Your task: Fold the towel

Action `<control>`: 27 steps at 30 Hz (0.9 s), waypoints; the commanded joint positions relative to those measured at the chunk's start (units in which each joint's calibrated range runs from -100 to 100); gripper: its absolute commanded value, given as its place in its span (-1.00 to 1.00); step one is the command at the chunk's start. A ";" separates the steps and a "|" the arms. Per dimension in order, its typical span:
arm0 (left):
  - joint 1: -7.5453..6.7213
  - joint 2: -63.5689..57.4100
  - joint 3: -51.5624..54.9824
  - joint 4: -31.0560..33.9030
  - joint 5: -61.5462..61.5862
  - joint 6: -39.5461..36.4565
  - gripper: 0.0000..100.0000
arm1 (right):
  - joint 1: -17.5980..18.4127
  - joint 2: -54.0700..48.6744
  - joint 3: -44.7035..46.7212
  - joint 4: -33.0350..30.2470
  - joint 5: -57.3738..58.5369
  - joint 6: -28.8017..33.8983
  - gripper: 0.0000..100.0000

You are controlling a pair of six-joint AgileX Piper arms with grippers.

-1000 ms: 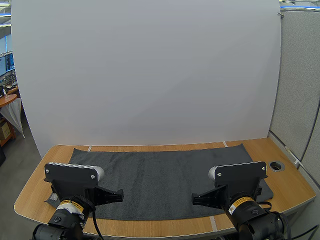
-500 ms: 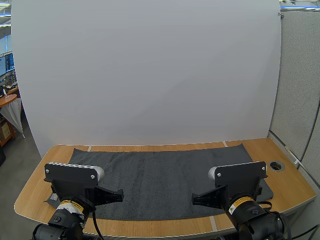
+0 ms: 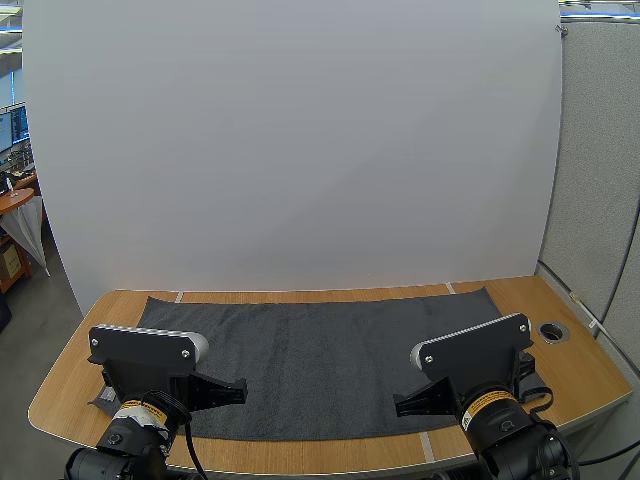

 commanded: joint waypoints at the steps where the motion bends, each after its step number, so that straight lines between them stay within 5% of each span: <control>1: -0.25 -0.35 0.00 -0.23 -1.37 -0.33 -1.00 | 0.02 -0.33 -3.49 -0.51 -0.63 -0.03 -1.00; 13: -0.25 -0.35 0.00 -0.23 -1.37 -0.33 -1.00 | -0.18 -0.33 -21.84 -3.06 20.93 16.74 -1.00; 27: -0.25 -0.35 0.00 -0.23 -1.37 -0.33 -1.00 | -2.17 -0.33 -25.16 -9.65 21.49 17.46 -1.00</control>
